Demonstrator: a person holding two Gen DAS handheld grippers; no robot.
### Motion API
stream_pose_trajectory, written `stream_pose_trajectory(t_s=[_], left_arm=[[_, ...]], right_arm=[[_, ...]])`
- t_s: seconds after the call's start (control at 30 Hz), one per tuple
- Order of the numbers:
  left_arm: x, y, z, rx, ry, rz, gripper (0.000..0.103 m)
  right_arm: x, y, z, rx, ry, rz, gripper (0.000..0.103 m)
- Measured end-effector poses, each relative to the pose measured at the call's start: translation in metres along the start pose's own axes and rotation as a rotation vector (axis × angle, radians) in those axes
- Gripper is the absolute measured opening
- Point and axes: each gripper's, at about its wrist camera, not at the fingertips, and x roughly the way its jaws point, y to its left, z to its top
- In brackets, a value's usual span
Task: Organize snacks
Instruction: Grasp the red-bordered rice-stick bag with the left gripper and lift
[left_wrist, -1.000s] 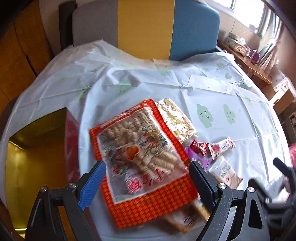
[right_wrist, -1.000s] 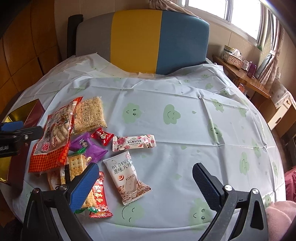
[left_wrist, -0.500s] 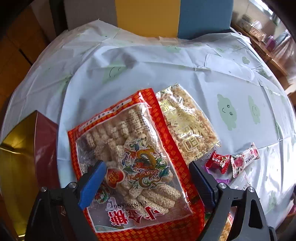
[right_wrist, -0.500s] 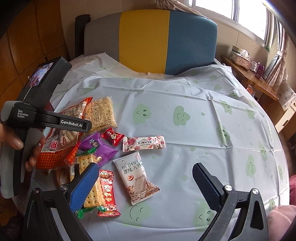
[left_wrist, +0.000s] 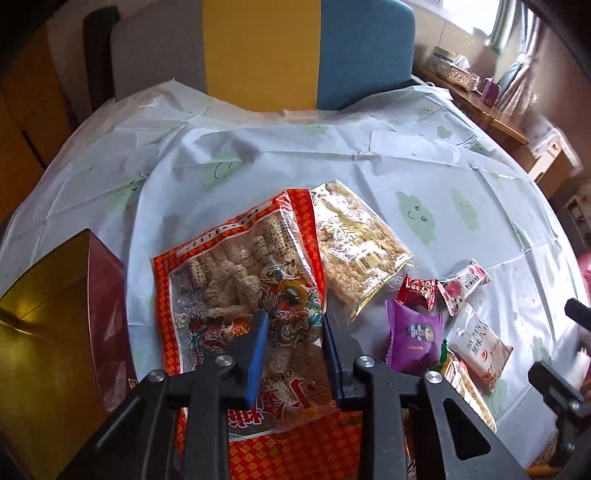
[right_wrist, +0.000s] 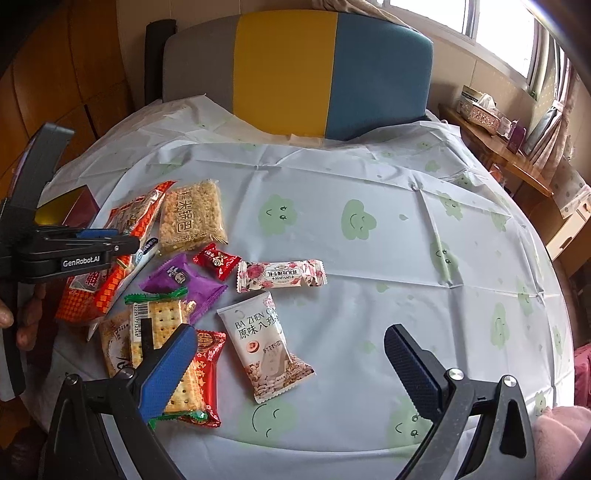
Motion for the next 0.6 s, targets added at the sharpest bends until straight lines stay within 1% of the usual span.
stream_pose_trajectory(t_s=[0.07,0.17,0.27,0.33,0.47,0.57,0.6], left_arm=[[-0.014,0.004,-0.004,-0.001,-0.018,-0.006,0.020],[-0.031,0.013,-0.009,-0.022,-0.039,-0.032,0.019],[-0.038,0.018,-0.011,-0.016,-0.032,-0.024,0.020],[-0.040,0.022,-0.011,-0.036,-0.031,-0.036,0.020],[-0.057,0.019,-0.014,-0.019,-0.098,-0.073,0.019],[-0.077,0.011,-0.009,-0.002,-0.165,-0.089,0.019],[-0.077,0.007,-0.006,0.001,-0.181,-0.091,0.019]], right_arm=[[0.000,0.000,0.000,-0.001,0.001,-0.006,0.103],[0.001,-0.001,0.000,0.004,0.004,-0.012,0.103],[0.002,-0.002,0.000,0.007,0.007,-0.014,0.103],[0.003,-0.002,0.000,0.005,0.009,-0.014,0.103],[0.002,0.001,0.000,-0.006,0.003,-0.004,0.103],[0.004,0.003,-0.001,-0.015,0.008,-0.008,0.102],[0.005,0.003,0.000,-0.016,0.008,-0.010,0.102]])
